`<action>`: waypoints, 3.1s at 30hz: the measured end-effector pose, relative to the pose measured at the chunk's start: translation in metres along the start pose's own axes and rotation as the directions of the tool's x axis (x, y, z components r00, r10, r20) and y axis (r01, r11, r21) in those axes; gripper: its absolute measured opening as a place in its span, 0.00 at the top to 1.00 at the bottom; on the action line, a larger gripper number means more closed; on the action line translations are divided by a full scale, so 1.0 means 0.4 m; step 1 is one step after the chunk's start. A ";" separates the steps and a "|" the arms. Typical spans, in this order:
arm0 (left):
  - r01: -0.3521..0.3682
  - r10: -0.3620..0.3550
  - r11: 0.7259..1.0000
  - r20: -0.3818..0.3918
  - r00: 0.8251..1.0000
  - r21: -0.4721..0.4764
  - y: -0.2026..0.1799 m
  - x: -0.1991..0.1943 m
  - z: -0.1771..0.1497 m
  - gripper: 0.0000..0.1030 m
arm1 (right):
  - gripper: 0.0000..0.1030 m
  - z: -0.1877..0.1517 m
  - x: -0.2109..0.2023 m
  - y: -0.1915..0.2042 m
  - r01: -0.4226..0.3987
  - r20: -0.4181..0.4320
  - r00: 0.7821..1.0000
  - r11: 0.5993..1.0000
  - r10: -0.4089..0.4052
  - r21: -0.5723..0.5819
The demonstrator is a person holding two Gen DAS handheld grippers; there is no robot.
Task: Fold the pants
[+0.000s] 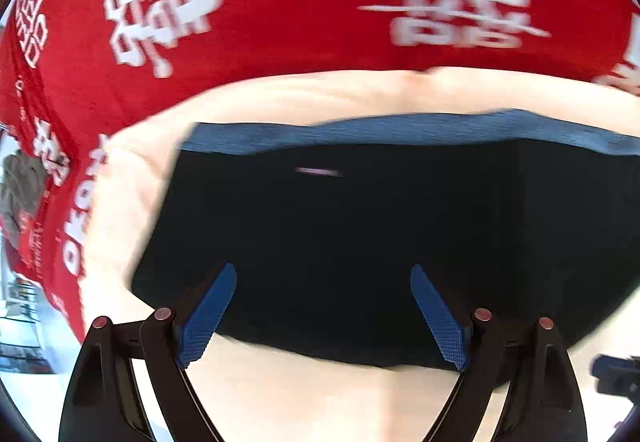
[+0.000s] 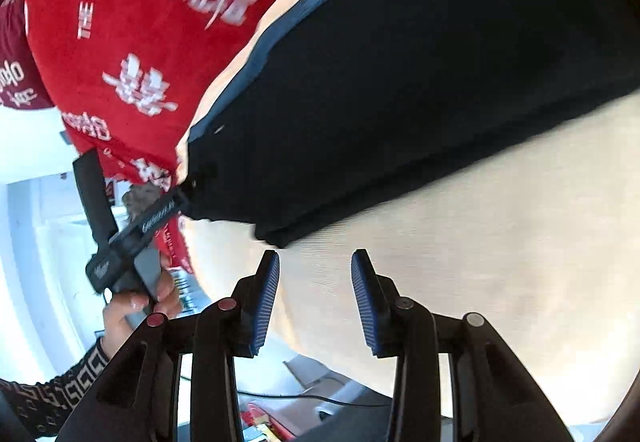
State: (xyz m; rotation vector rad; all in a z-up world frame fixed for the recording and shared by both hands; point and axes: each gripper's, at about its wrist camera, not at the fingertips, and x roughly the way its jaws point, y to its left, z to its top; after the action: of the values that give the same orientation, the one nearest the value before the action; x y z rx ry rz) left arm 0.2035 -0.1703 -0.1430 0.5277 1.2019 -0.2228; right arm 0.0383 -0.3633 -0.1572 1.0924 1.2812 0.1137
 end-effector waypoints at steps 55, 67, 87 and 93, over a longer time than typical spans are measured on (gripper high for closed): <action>0.186 -0.186 0.982 0.099 0.978 0.007 0.161 0.022 0.010 0.00 | 0.62 0.259 -0.186 0.037 0.397 0.257 0.901 0.904 -0.350 -0.161; 0.052 -0.053 0.999 0.059 0.997 0.014 -0.063 0.229 0.144 0.00 | 0.86 0.418 0.053 0.111 0.635 0.303 0.772 0.692 -0.559 -0.343; 0.190 -0.188 0.981 -0.057 0.980 0.024 -0.182 0.044 -0.122 0.00 | 0.74 0.082 -0.302 -0.322 0.003 0.291 0.950 0.937 -0.112 0.350; 0.122 -0.127 0.980 0.022 0.992 0.158 -0.238 0.000 -0.163 0.00 | 0.91 0.078 -0.352 -0.284 0.240 0.283 0.912 0.947 -0.296 0.214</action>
State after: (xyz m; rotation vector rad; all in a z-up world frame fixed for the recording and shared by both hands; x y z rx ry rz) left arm 0.1082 -0.2196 -0.1857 0.5833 1.1937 -0.4339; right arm -0.0408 -0.5281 -0.1409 1.0220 1.1546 -0.3747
